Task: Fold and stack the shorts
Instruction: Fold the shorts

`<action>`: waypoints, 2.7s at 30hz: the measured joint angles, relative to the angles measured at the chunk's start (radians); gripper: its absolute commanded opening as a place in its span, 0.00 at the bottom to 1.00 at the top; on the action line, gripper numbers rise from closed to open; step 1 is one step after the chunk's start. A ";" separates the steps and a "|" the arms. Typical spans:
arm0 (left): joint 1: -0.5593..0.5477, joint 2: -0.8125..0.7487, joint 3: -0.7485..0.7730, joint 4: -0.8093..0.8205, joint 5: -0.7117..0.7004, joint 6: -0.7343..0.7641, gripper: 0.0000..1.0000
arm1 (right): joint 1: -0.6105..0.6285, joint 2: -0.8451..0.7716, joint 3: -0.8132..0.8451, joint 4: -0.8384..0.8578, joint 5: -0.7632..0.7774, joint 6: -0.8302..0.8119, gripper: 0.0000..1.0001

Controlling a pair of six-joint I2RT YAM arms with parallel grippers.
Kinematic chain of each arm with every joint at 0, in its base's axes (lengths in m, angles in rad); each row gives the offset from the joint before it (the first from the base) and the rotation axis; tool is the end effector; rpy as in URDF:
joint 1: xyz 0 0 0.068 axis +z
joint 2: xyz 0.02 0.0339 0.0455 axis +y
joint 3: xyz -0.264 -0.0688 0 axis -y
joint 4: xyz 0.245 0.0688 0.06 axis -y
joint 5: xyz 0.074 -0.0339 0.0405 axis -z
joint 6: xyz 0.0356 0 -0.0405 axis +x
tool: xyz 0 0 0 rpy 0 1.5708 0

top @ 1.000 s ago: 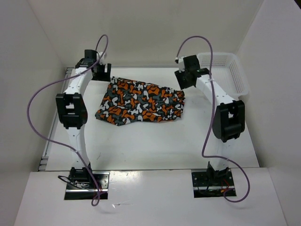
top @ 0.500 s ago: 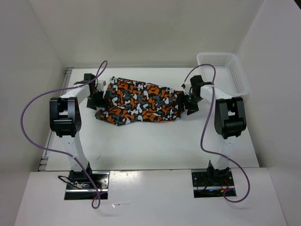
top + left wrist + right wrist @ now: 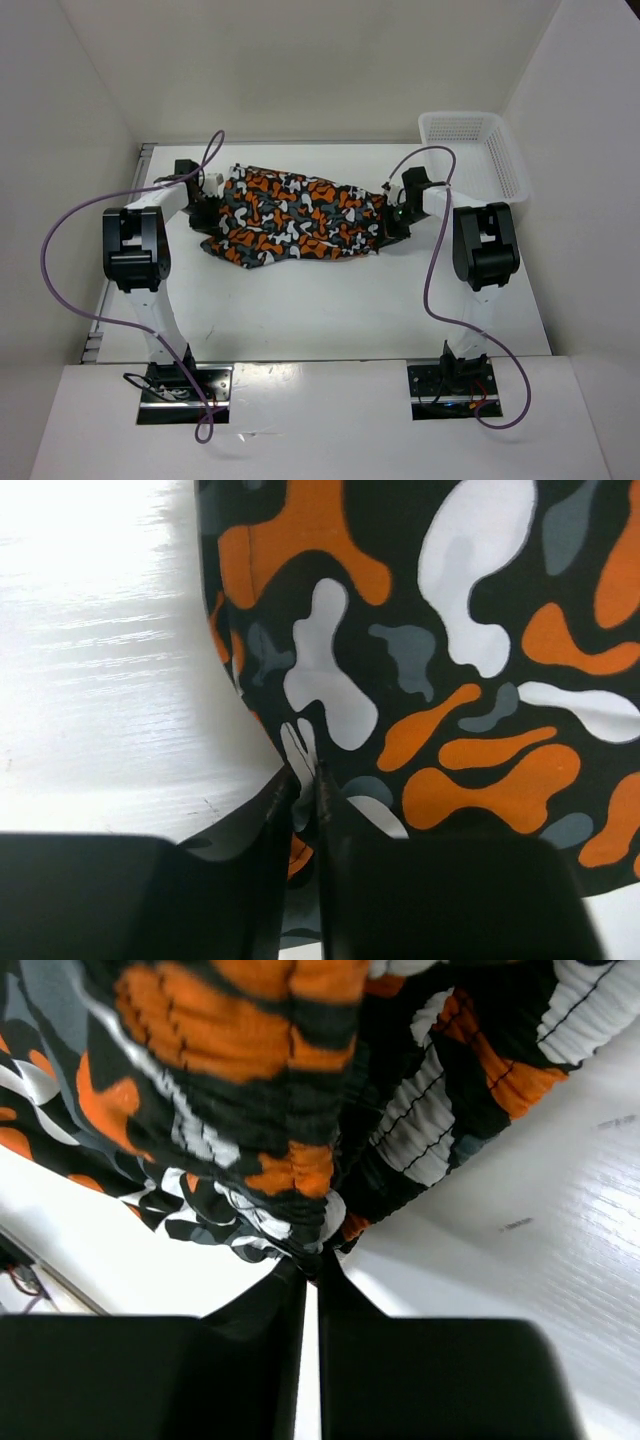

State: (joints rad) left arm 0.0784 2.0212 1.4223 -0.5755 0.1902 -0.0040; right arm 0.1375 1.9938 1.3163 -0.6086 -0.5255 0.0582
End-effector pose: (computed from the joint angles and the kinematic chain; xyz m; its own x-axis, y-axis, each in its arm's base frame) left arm 0.4124 0.0257 0.1621 -0.9196 -0.0762 -0.3854 -0.0078 0.9844 -0.1759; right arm 0.3802 0.0706 0.1468 -0.9641 -0.0826 -0.2524 -0.2024 0.8438 0.4970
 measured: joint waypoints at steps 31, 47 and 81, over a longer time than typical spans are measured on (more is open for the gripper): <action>-0.007 -0.269 -0.351 -0.172 -0.005 0.000 0.16 | 0.008 -0.274 0.166 -0.127 0.198 -0.288 0.59; -0.007 -0.256 -0.351 -0.166 -0.025 0.000 0.17 | 0.105 0.082 0.288 -0.081 0.262 -0.419 0.15; -0.007 -0.240 -0.313 -0.163 -0.047 0.000 0.26 | -0.011 -0.099 -0.047 -0.029 0.092 0.019 0.85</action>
State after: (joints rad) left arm 0.0715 1.7809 1.1095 -0.7383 0.1436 -0.0040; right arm 0.1261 1.8950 1.2694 -0.6373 -0.4332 0.0776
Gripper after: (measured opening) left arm 0.262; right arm 0.852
